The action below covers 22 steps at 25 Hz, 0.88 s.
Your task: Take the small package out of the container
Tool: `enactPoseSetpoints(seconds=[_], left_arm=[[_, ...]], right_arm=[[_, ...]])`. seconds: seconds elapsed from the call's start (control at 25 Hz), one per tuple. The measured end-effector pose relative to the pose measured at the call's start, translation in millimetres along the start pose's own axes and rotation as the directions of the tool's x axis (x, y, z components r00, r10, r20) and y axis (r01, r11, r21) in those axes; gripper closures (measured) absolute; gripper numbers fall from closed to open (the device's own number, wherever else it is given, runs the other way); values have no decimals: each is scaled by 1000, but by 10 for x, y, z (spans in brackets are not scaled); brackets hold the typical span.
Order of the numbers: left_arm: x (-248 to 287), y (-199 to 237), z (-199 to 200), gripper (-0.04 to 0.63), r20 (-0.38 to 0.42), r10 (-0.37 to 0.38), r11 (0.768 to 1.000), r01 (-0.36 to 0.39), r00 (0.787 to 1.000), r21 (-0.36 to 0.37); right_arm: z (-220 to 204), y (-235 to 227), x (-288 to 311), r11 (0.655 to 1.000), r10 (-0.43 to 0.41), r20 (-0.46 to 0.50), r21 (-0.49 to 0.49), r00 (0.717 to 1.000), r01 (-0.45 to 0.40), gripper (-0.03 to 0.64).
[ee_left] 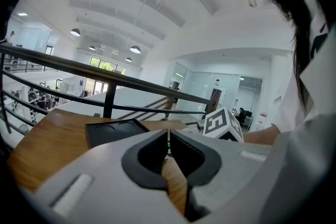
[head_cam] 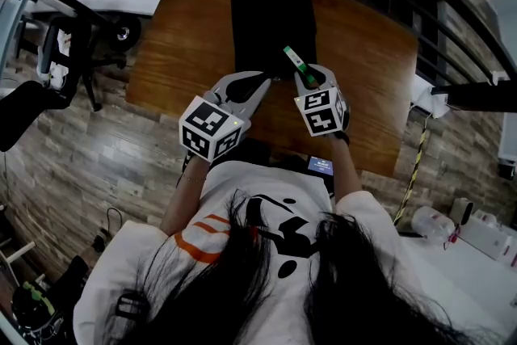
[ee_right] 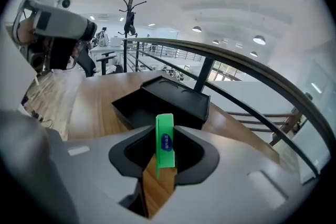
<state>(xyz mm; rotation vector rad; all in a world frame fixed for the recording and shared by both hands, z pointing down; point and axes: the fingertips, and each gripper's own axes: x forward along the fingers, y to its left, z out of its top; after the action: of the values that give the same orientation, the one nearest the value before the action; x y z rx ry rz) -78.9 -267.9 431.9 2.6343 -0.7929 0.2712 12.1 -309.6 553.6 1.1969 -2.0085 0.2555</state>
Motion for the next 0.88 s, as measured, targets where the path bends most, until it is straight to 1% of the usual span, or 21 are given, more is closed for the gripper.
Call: enactPoseSetpoints(seconds=[0.28, 0.44, 0.64, 0.88], left_arm=[[6, -118, -73, 594, -14, -34, 999, 34, 999, 4], [22, -222, -103, 594, -19, -53, 999, 53, 998, 7], [68, -365, -157, 594, -25, -80, 997, 80, 996, -5], [216, -590, -318, 594, -59, -126, 992, 124, 990, -22]], right_arm=[[29, 32, -317, 995, -21, 55, 98, 998, 16, 500], [-5, 3, -540, 989, -54, 77, 139, 996, 43, 500], [-108, 24, -805, 982, -73, 84, 177, 994, 57, 502], [-299, 42, -1075, 974, -93, 76, 212, 993, 75, 502]])
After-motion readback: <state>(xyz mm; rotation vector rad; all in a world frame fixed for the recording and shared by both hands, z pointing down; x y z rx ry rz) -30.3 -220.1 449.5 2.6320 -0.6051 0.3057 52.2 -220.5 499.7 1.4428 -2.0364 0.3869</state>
